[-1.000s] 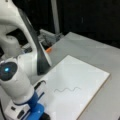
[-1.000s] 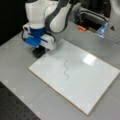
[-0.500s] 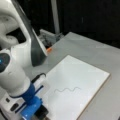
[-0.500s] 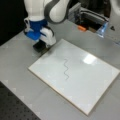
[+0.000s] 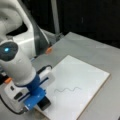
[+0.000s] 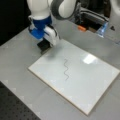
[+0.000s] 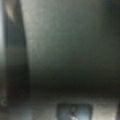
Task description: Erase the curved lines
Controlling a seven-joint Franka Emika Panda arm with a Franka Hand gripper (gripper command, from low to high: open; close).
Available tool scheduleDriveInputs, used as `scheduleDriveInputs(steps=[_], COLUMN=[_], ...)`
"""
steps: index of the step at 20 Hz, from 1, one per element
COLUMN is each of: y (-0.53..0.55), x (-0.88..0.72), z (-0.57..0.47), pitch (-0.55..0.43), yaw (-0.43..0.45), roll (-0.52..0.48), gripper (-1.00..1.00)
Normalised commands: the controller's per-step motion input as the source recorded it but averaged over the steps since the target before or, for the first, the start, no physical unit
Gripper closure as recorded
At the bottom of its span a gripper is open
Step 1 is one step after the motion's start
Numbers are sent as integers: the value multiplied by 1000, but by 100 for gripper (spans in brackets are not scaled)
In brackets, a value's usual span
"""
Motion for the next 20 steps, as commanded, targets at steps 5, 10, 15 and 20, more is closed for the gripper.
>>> scheduleDriveInputs(steps=[5, 10, 15, 20], y=[541, 142, -110, 40], x=[-212, -191, -295, -351], z=[6, -148, -53, -101], pitch=[3, -83, -168, -234], yaw=[15, -85, -230, -325], roll=[-199, -106, 37, 93], gripper=[100, 100, 100, 100])
